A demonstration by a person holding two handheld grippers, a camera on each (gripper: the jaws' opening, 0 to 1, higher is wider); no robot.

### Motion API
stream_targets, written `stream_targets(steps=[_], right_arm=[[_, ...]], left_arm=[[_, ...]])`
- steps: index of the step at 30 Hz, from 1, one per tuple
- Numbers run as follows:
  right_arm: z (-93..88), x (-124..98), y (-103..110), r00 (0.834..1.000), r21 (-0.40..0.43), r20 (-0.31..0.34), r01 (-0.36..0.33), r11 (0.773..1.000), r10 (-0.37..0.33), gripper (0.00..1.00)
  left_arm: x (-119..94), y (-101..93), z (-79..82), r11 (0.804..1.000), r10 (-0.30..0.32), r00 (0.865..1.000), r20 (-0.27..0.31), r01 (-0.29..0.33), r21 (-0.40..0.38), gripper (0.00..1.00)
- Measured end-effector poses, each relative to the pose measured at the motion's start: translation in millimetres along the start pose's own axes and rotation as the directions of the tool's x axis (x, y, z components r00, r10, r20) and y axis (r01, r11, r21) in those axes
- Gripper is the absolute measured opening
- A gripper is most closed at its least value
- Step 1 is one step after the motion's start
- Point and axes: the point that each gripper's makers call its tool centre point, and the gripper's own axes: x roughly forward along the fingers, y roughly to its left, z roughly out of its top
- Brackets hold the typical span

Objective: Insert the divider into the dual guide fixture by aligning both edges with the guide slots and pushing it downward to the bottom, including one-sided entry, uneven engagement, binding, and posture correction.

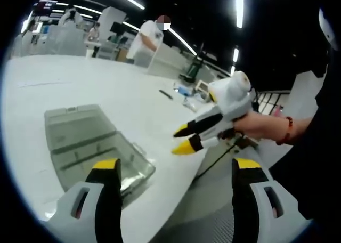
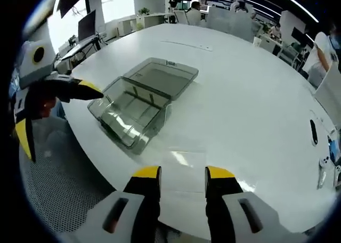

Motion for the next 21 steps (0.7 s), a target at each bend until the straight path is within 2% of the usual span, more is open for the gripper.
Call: stream_targets(steps=[13,21], right_arm=[[10.4,-13.2,16.0,0.998,0.001,0.058,-0.002,1.0,0.002,0.28],[19.5,-21.6,30.0,0.995,0.003,0.104,-0.008,1.0,0.008,0.28]], left_arm=[[-4.0,-11.1,-0.6,1.0,-0.007,1.0,0.007,0.007,0.008,0.83],[-11.7,-9.0,4.1,1.0,0.012,1.0,0.022,-0.012,0.003,0.83]])
